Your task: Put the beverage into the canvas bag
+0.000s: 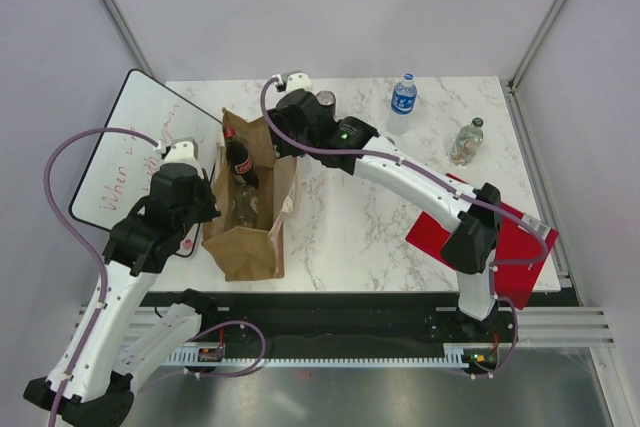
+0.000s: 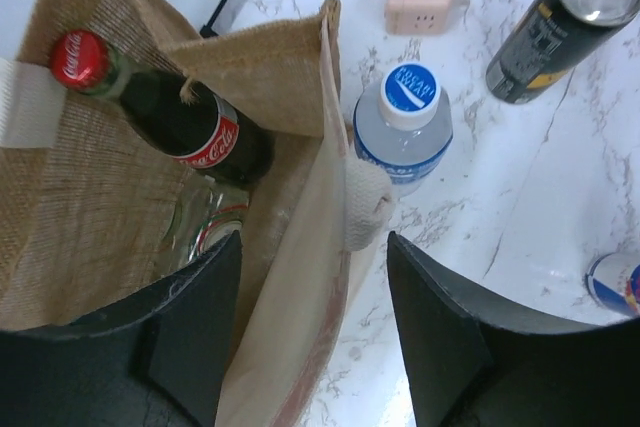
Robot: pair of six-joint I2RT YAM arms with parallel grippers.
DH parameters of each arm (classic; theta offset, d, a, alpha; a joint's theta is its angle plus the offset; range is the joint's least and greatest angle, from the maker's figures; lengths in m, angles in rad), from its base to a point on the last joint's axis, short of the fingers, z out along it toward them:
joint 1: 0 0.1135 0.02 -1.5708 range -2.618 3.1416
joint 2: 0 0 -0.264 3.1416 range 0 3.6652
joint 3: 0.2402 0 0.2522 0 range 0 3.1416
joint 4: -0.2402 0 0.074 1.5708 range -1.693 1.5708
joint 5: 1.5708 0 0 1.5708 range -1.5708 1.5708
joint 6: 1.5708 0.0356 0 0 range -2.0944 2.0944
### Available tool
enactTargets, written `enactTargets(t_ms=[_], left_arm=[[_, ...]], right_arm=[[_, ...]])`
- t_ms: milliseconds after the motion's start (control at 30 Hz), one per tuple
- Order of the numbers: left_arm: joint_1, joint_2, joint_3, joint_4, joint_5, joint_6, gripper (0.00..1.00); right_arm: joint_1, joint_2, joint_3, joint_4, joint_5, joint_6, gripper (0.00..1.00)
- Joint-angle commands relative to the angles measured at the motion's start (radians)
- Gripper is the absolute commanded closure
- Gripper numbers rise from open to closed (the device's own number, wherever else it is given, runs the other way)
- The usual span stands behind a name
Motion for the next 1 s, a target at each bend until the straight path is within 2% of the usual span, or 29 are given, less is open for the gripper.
enactTargets(t_ms=[0, 100, 133, 200, 233, 267, 533, 700, 767, 800, 867, 900, 967], left_arm=[[-0.001, -0.011, 0.023, -0.008, 0.024, -0.009, 0.98], [-0.003, -0.025, 0.032, 0.006, 0.044, -0.012, 0.98], [-0.001, -0.026, 0.037, 0.007, 0.045, -0.013, 0.98], [-0.001, -0.019, 0.046, 0.009, 0.047, -0.013, 0.98], [-0.001, -0.014, 0.049, 0.009, 0.047, -0.01, 0.98], [-0.003, -0.008, 0.051, 0.007, 0.039, -0.007, 0.98], [-0.001, 0.013, 0.056, 0.007, 0.027, -0.012, 0.98], [-0.001, 0.018, 0.051, 0.006, 0.021, -0.009, 0.98], [-0.001, 0.015, 0.052, 0.003, 0.022, -0.007, 0.98], [-0.001, 0.013, 0.054, 0.001, 0.022, -0.007, 0.98], [-0.001, 0.01, 0.059, -0.002, 0.027, -0.003, 0.98], [-0.001, 0.012, 0.062, -0.003, 0.027, -0.003, 0.98], [-0.001, 0.013, 0.071, -0.011, 0.036, -0.003, 0.89]], right_arm=[[0.001, 0.041, 0.024, -0.039, -0.04, 0.044, 0.36], [-0.001, 0.061, 0.044, -0.012, -0.082, 0.044, 0.55], [0.001, 0.064, 0.052, 0.008, -0.103, 0.044, 0.67], [0.004, 0.07, 0.072, 0.031, -0.125, 0.039, 0.81], [0.004, 0.073, 0.081, 0.047, -0.132, 0.039, 0.96], [0.005, 0.075, 0.092, 0.057, -0.136, 0.036, 1.0], [0.018, 0.064, 0.141, 0.177, -0.16, -0.002, 1.0], [0.018, 0.05, 0.074, 0.177, -0.11, -0.016, 1.0], [0.018, 0.043, 0.034, 0.177, -0.1, -0.015, 0.94], [0.019, 0.037, 0.025, 0.177, -0.097, -0.013, 0.83], [0.018, 0.03, 0.014, 0.177, -0.096, -0.015, 0.79], [0.018, 0.024, 0.014, 0.177, -0.097, -0.015, 0.74], [0.018, 0.015, 0.015, 0.176, -0.099, -0.019, 0.66]])
